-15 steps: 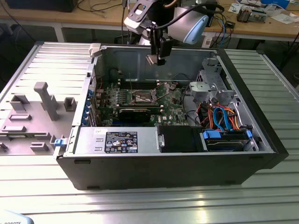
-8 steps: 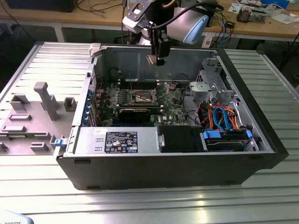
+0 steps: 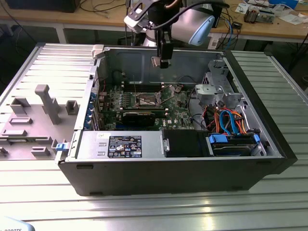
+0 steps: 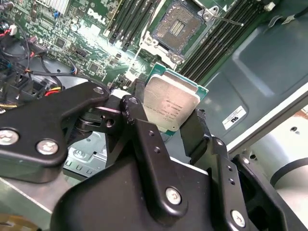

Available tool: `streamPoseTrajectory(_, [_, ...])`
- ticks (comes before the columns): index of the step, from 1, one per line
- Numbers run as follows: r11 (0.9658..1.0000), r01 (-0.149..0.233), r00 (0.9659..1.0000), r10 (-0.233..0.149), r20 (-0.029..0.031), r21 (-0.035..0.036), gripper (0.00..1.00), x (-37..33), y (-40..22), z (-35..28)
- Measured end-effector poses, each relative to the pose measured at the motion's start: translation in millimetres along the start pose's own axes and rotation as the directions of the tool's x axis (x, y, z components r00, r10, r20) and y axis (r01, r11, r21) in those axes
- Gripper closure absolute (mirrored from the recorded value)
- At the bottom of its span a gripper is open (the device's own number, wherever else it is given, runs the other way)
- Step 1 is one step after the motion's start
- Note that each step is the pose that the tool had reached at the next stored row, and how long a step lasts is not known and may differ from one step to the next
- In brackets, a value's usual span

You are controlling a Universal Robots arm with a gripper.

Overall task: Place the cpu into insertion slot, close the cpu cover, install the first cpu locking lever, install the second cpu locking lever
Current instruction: 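Place the cpu into insertion slot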

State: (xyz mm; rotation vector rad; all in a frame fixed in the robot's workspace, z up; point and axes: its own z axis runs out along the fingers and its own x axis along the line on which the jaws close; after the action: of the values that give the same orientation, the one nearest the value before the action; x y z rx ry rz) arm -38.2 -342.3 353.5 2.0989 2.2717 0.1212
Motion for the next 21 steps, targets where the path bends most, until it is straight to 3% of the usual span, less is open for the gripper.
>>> streamPoseTrajectory(9, [0.9998,-0.019,0.9998,0.019,0.0017,-0.0005,0.46,0.0,0.0,0.0])
streamPoseTrajectory(13, [0.9953,-0.097,0.9952,0.097,0.0086,-0.0007,0.46,0.0,-0.1,2.0])
streamPoseTrajectory(17, [0.9897,-0.143,0.9897,0.142,0.0133,0.0158,0.46,0.0,-0.4,4.7])
streamPoseTrajectory(19, [0.9845,-0.174,0.9847,0.173,0.0167,0.0253,0.46,0.0,-0.7,7.2])
streamPoseTrajectory(21, [0.9846,-0.173,0.9849,0.172,0.0134,0.0267,0.46,0.2,-1.1,11.1])
